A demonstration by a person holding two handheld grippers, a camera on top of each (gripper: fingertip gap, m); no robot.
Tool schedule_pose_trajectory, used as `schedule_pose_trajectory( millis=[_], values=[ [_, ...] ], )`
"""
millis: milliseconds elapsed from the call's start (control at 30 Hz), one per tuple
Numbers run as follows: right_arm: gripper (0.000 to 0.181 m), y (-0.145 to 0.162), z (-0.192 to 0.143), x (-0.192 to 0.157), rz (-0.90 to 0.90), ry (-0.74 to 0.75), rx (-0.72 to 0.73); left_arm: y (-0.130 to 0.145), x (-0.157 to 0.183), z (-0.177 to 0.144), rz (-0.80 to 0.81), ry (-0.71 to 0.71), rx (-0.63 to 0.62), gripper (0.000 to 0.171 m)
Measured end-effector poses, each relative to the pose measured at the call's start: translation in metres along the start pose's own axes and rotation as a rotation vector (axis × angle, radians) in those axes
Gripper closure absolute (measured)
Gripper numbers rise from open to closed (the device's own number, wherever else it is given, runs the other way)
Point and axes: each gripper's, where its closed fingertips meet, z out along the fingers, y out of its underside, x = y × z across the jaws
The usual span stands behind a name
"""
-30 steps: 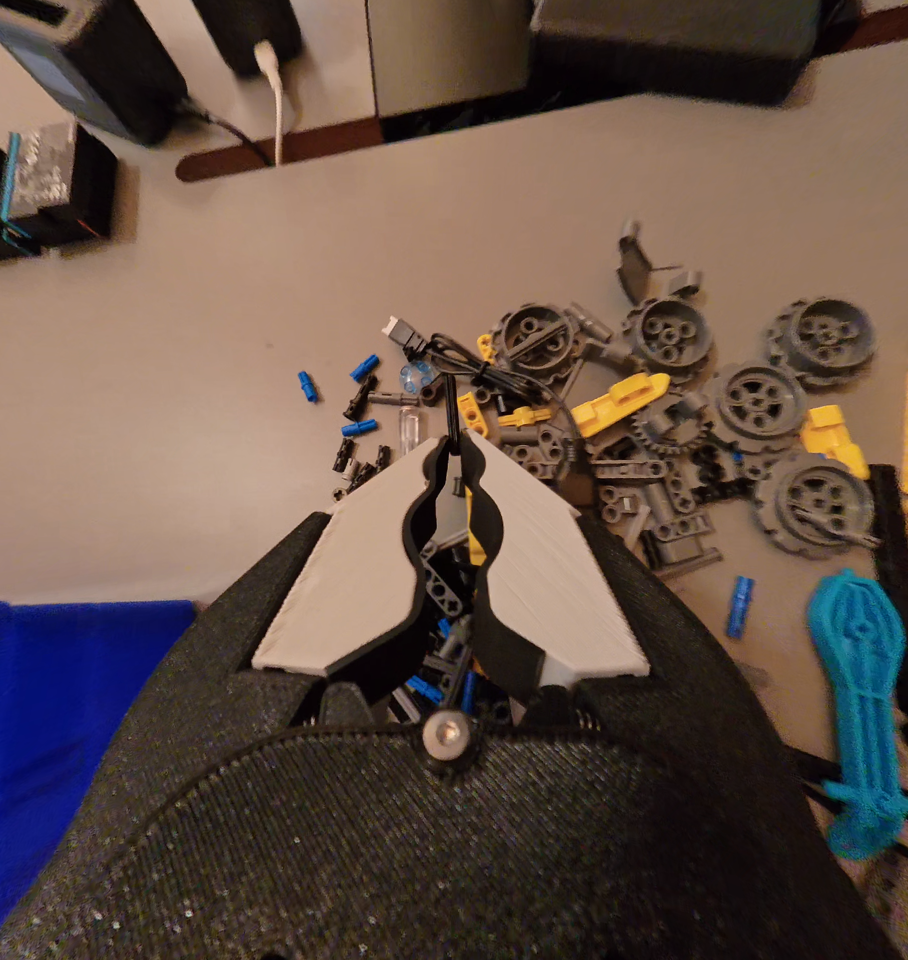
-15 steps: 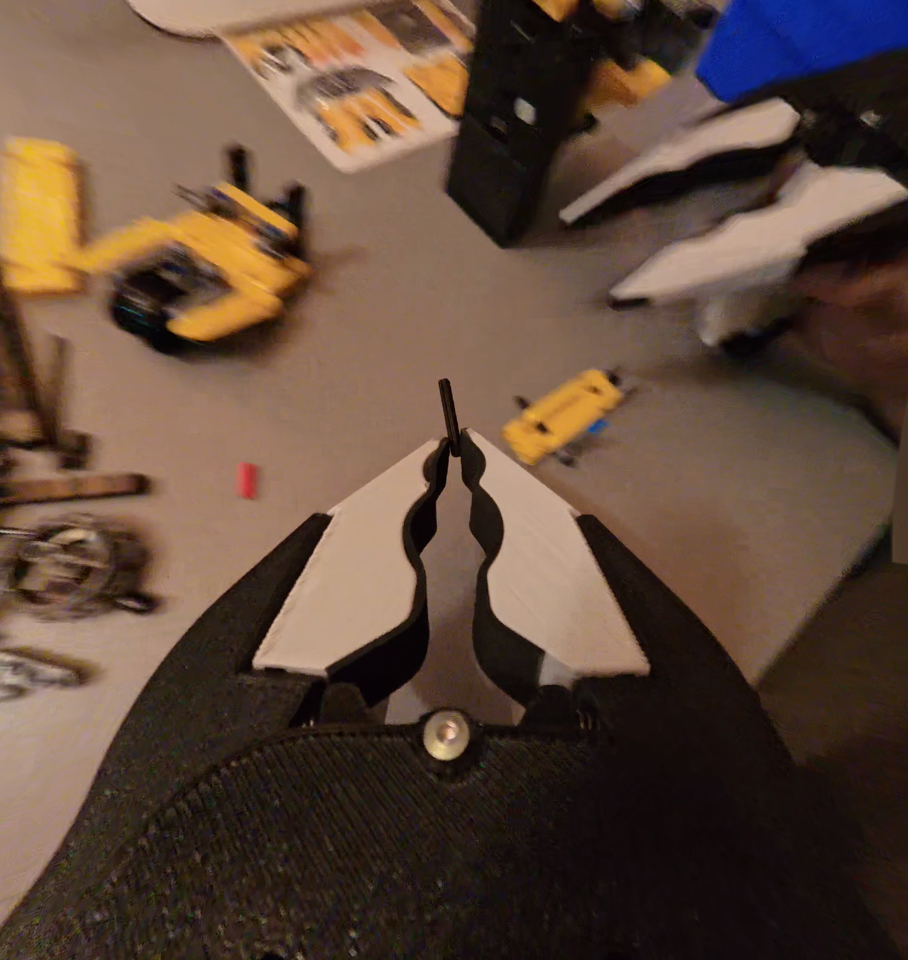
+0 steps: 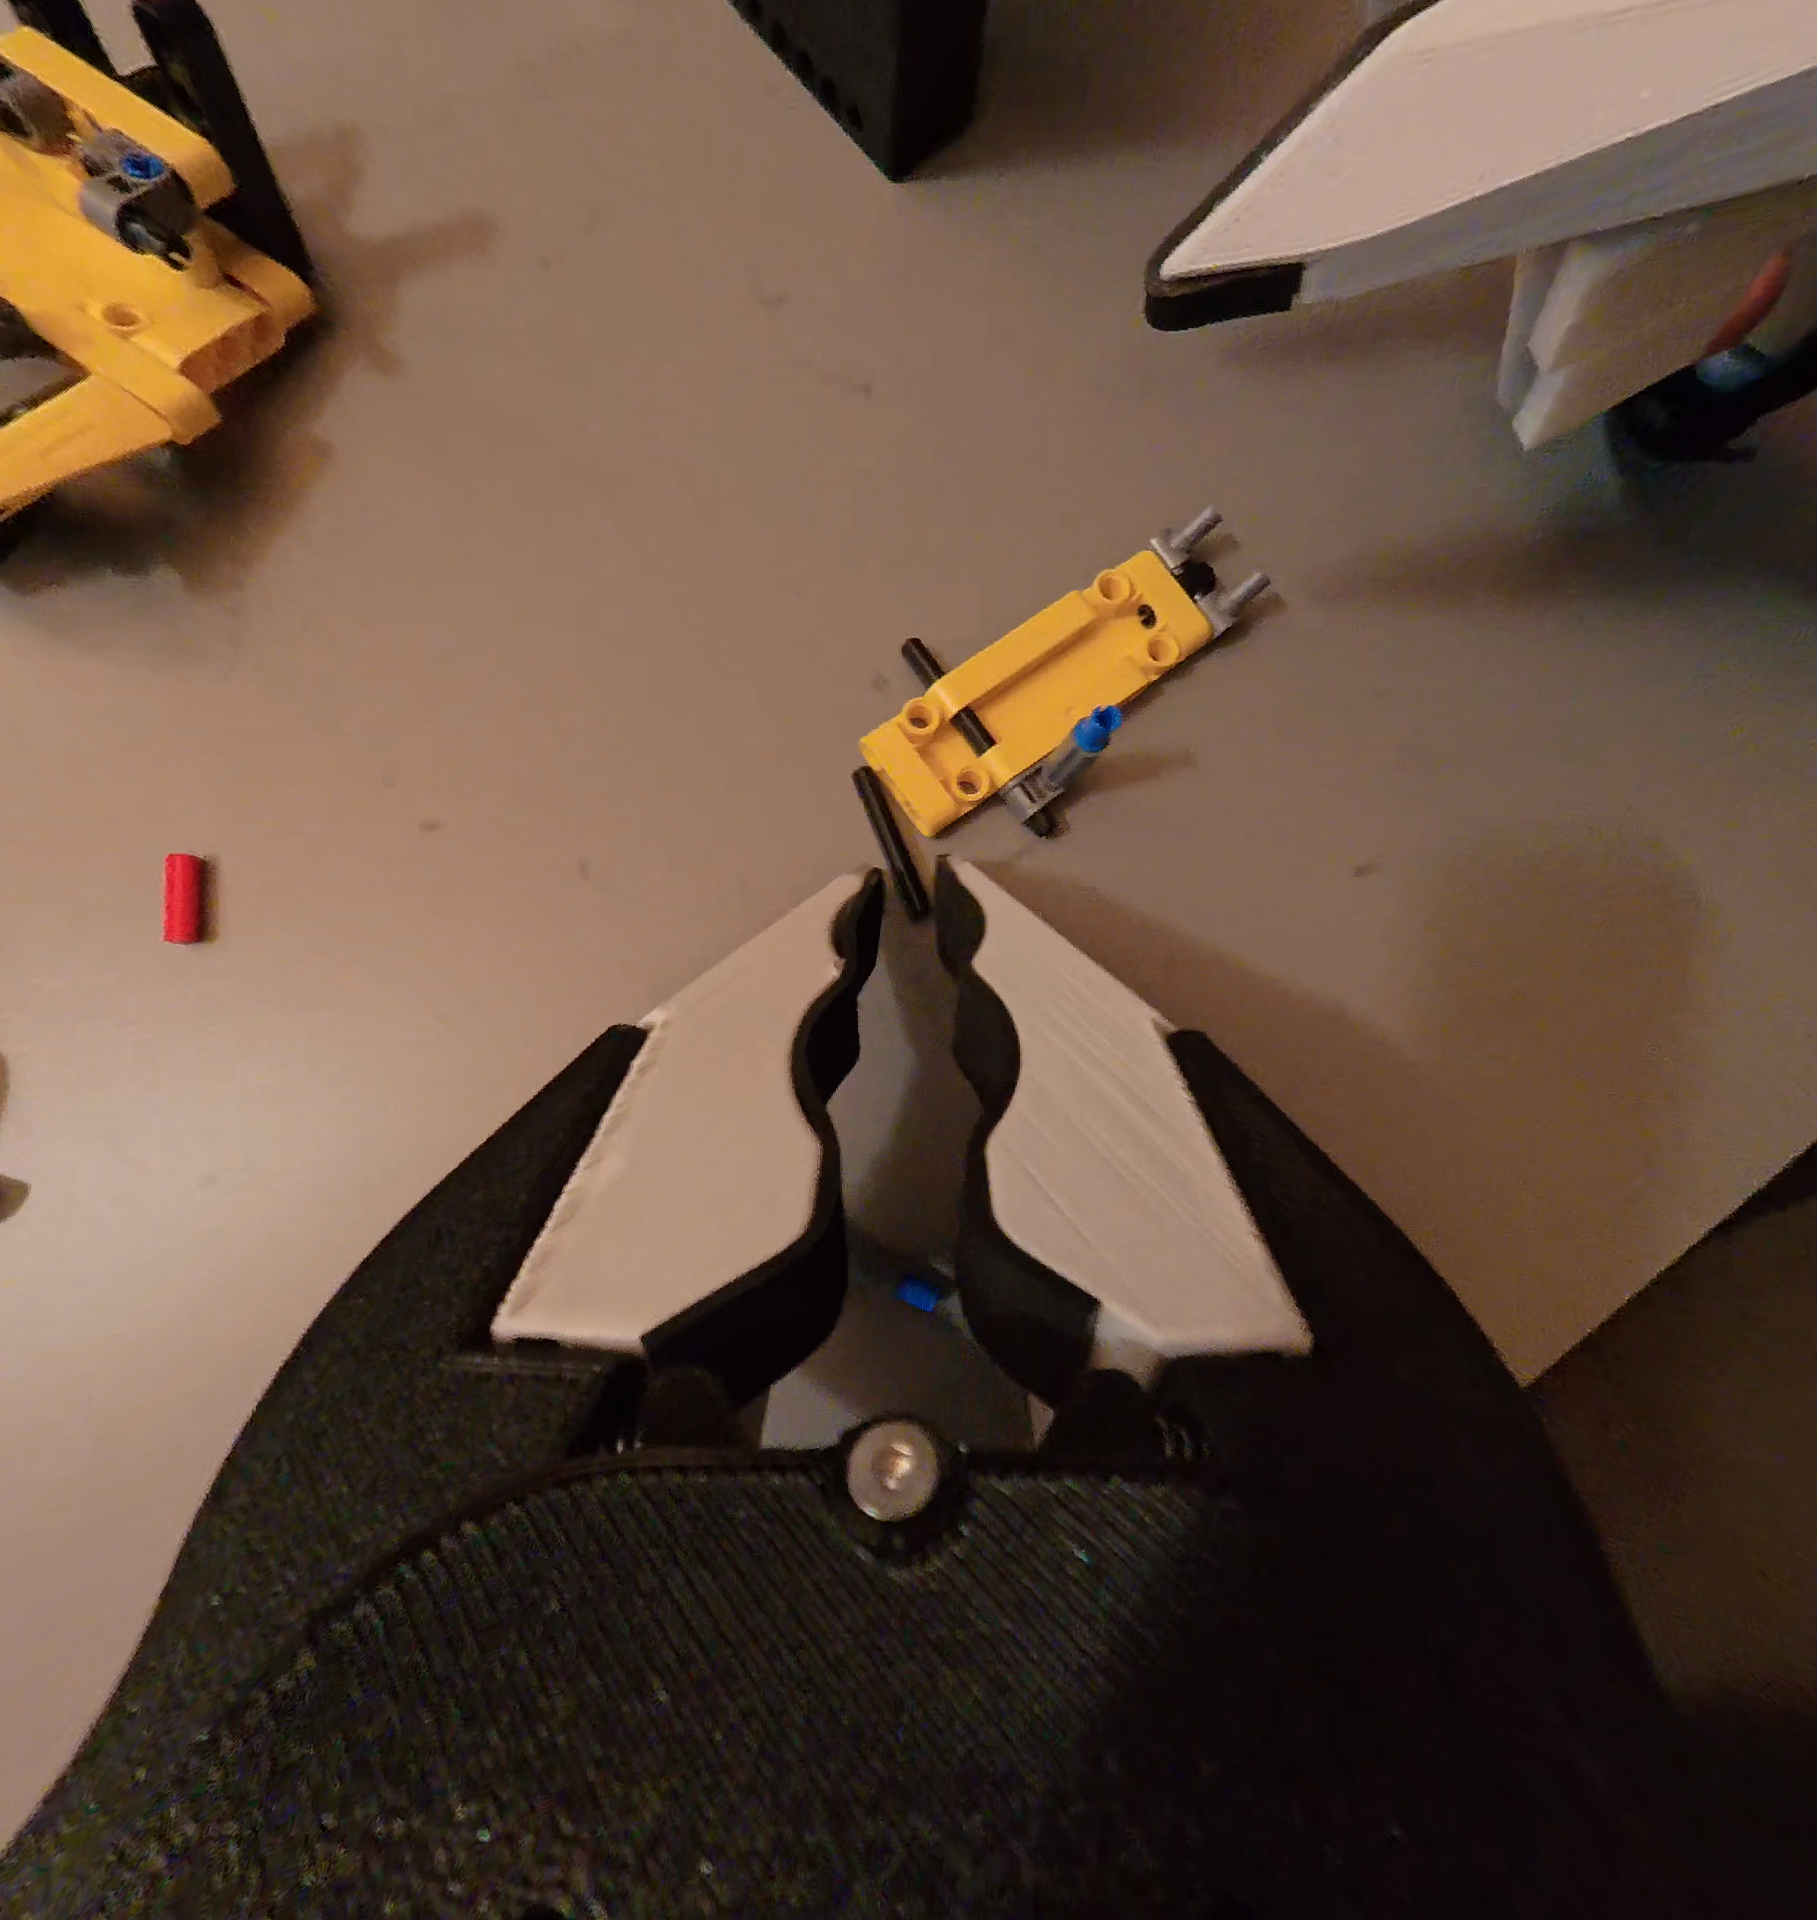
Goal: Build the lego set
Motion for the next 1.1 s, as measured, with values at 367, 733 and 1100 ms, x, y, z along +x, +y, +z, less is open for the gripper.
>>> schedule_pose_trajectory(
  millis=[367,733,1100],
  values=[
    [0.131,-0.006,-0.003,-0.007,-0.049,0.006,0.012,-0.006,-0.015,-0.021,0.337,0.062,0.031,0.138],
    [0.131,-0.008,-0.009,0.006,-0.058,0.053,0.024,-0.007,-0.005,0.001,0.669,0.576,-0.024,0.120],
    [0.131,-0.010,-0.009,0.009,-0.021,0.039,0.043,0.000,-0.006,0.006,0.695,0.563,0.043,0.133]
  ],
)
